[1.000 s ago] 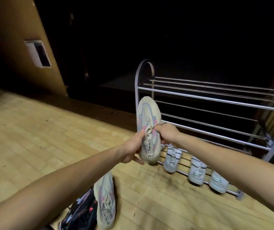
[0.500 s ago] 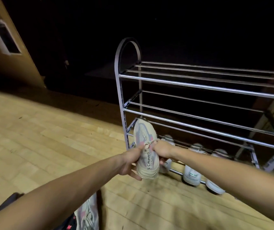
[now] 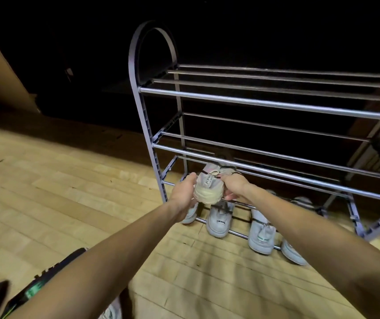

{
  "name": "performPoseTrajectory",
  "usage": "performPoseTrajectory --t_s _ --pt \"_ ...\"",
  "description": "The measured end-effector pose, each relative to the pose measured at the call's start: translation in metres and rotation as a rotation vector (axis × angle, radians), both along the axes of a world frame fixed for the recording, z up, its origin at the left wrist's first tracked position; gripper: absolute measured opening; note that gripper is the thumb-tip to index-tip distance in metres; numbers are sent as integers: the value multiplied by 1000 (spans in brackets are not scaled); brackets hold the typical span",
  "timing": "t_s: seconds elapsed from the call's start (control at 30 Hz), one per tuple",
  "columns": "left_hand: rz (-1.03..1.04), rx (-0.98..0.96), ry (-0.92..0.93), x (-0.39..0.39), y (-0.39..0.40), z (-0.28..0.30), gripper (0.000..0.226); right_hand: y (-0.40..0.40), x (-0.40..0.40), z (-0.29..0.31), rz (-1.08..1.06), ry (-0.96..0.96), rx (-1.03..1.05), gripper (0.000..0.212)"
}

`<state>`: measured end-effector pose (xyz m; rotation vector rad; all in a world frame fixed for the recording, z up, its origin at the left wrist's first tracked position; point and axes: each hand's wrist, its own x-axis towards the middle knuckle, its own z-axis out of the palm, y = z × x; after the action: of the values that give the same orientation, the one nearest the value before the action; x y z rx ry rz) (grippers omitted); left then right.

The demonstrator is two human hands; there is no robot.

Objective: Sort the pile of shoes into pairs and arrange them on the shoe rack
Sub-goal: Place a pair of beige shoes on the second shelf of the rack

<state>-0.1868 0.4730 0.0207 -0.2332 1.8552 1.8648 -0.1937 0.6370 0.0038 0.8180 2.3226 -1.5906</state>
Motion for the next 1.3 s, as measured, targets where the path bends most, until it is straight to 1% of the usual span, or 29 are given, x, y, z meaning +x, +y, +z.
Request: performPoseTrajectory --t_s 0.07,0.13,0.2,0.37,0.47,0.57,0.63,0.7,0.83,0.93,1.03,1.1,1.23,1.3 --pt "-9 9 20 -6 5 -3 36 2 -1 -5 20 5 10 26" --pt "-10 -5 51 -13 11 -4 32 3 -3 -6 23 20 -23 27" --pt "-29 -21 46 -18 15 -2 30 2 -4 -4 53 14 -28 24" --pt "-104 -46 4 -15 19 -8 35 -1 1 -6 167 -26 193 16" --pt "-135 -15 -11 -11 18 -7 43 -2 3 -10 113 49 212 13" --pt "-189 36 -9 -14 15 -6 44 5 6 -12 2 129 150 46" --pt "-205 37 -19 -13 17 -6 44 9 10 -12 -24 148 151 54" --pt "-220 38 -26 -11 21 -8 37 10 14 -14 -35 146 181 57" --pt "-234 26 -28 -11 29 -10 38 10 18 -18 -33 158 219 47" --pt "-283 15 -25 -13 31 -13 34 10 20 -18 -80 169 289 44" --pt "-303 -32 -4 -11 31 -14 36 8 25 -18 -114 171 349 41" --pt "-306 -46 14 -11 31 -15 37 6 26 -16 -87 153 365 38" --pt "-323 -57 26 -9 26 -8 46 7 26 -5 5 80 417 22" --pt "-288 -73 69 -7 25 -1 36 9 27 0 32 68 427 28"
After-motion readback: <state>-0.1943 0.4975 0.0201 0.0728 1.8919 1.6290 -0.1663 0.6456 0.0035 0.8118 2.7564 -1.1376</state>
